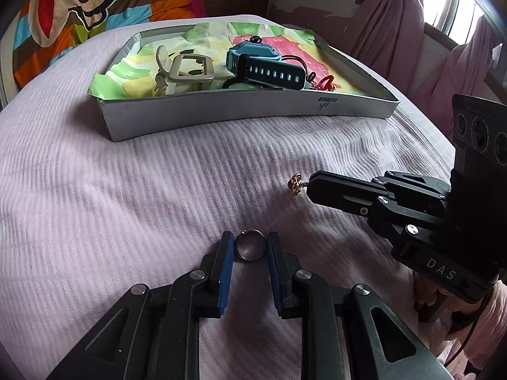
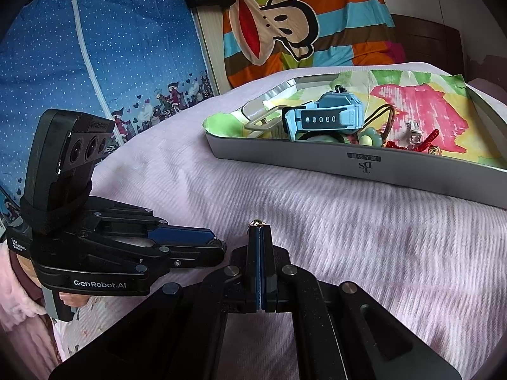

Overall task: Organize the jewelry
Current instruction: 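Grasp the gold earring with the right tool while the left tool grasps the dark ring, then carry the earring and ring into the tray and open both tools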

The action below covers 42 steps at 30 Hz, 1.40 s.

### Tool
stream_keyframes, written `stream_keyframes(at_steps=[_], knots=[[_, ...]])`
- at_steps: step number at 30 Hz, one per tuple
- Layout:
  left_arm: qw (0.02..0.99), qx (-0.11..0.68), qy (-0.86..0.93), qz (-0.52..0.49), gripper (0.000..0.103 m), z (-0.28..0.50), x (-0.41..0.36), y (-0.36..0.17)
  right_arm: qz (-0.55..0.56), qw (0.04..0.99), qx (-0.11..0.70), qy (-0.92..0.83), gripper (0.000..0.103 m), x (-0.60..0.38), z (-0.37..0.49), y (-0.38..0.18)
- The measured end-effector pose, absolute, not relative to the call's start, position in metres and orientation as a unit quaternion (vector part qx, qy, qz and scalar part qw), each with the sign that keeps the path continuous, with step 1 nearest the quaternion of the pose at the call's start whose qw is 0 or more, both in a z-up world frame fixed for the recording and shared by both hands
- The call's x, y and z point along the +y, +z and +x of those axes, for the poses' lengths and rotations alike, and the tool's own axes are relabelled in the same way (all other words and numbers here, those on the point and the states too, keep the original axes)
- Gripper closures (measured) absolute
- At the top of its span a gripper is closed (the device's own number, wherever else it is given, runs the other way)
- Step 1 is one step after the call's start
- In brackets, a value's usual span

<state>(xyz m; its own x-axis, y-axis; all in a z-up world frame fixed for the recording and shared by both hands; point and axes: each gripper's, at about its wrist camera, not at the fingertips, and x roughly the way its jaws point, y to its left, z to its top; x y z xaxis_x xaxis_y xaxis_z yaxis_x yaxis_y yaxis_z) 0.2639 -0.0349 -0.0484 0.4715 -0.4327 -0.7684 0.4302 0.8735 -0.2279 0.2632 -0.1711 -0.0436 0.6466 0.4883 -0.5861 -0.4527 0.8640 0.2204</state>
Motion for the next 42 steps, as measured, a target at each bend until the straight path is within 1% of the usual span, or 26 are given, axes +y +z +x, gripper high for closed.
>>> stream_keyframes(at_steps=[7, 16, 21, 27, 31, 35, 38, 42], knots=[[0.860, 0.446, -0.247, 0.006, 0.083, 0.263, -0.038, -0.048, 0.028, 0.907, 0.331, 0.257, 0.102, -0.173, 0.264, -0.045], [0.879, 0.414, -0.236, 0.033, 0.084, 0.250, -0.047, -0.032, 0.029, 0.912, 0.320, 0.255, 0.102, -0.176, 0.260, -0.041], [0.895, 0.382, -0.228, 0.030, 0.084, 0.246, -0.044, -0.012, 0.028, 0.919, 0.303, 0.251, 0.102, -0.182, 0.252, -0.031], [0.920, 0.328, -0.215, 0.005, 0.084, 0.253, -0.040, 0.029, 0.028, 0.933, 0.268, 0.238, 0.102, -0.197, 0.246, -0.007], [0.925, 0.313, -0.213, -0.021, 0.084, 0.281, -0.043, 0.055, 0.024, 0.944, 0.241, 0.225, 0.102, -0.208, 0.252, 0.017], [0.925, 0.314, -0.209, -0.048, 0.084, 0.327, -0.052, 0.068, 0.014, 0.955, 0.219, 0.201, 0.102, -0.218, 0.275, 0.043], [0.922, 0.322, -0.202, -0.071, 0.083, 0.364, -0.057, 0.069, 0.021, 0.959, 0.220, 0.178, 0.102, -0.225, 0.305, 0.055], [0.912, 0.354, -0.184, -0.093, 0.083, 0.406, -0.065, 0.060, 0.025, 0.960, 0.237, 0.144, 0.102, -0.234, 0.347, 0.060]])
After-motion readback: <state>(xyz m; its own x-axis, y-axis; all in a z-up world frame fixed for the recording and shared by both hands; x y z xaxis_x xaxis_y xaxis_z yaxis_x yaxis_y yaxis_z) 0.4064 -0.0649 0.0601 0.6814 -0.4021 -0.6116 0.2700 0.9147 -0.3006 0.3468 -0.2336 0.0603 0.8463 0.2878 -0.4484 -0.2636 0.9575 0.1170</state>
